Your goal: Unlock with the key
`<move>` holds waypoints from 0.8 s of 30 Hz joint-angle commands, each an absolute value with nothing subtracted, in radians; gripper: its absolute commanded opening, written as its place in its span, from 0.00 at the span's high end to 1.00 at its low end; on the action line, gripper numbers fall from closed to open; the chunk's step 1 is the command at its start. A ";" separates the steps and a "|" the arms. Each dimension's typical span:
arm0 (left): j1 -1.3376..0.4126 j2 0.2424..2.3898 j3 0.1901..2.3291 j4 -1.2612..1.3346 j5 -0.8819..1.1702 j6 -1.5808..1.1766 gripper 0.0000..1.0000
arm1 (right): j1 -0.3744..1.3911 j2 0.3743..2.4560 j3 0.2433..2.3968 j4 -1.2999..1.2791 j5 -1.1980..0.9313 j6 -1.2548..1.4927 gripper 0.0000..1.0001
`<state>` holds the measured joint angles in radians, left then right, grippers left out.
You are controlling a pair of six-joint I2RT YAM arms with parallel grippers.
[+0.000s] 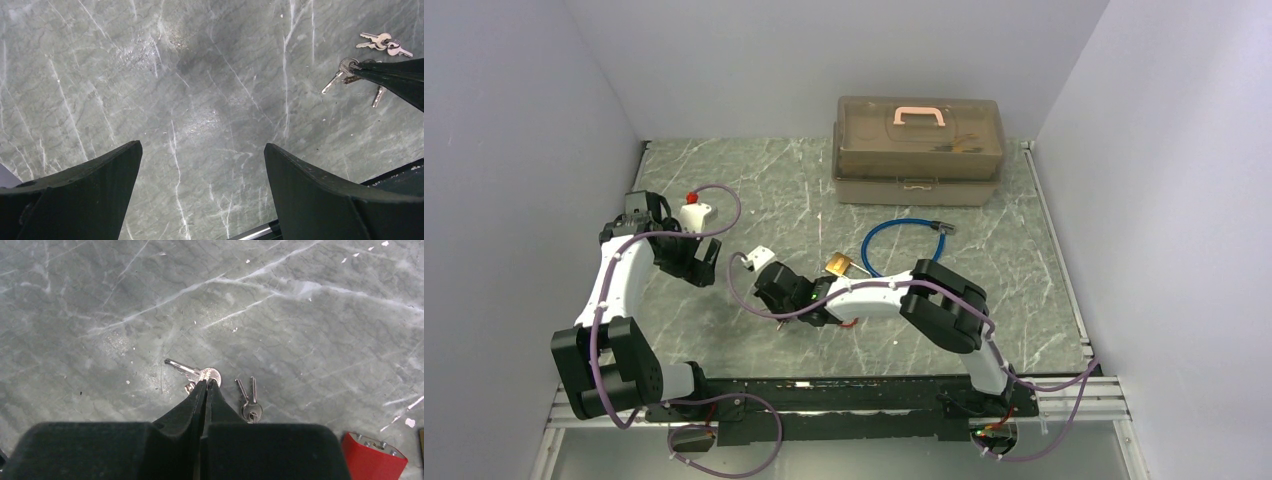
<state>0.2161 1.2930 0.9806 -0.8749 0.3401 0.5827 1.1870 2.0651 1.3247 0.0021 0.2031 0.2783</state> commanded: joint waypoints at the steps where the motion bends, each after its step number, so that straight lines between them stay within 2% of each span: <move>1: 0.221 1.269 0.989 -0.873 0.350 0.586 0.01 | 1.183 1.987 1.295 0.053 0.202 0.276 1.00; 9: 0.221 1.253 1.024 -0.918 0.385 0.588 0.01 | 1.183 1.887 1.281 0.044 0.182 0.271 1.00; 15: 0.217 1.228 1.082 -0.987 0.486 0.595 0.00 | 1.183 1.773 1.260 0.033 0.170 0.263 1.00; 19: 0.194 1.200 1.126 -1.041 0.634 0.610 0.00 | 1.181 1.688 1.252 0.018 0.162 0.252 1.00; 24: 0.173 1.122 1.114 -1.094 0.985 0.734 0.01 | 1.182 1.575 1.270 -0.026 0.144 0.234 1.00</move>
<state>0.1871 1.1954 1.0962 -1.0138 0.6353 0.6117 1.1851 1.6760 1.2530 -0.0029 0.1699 0.2600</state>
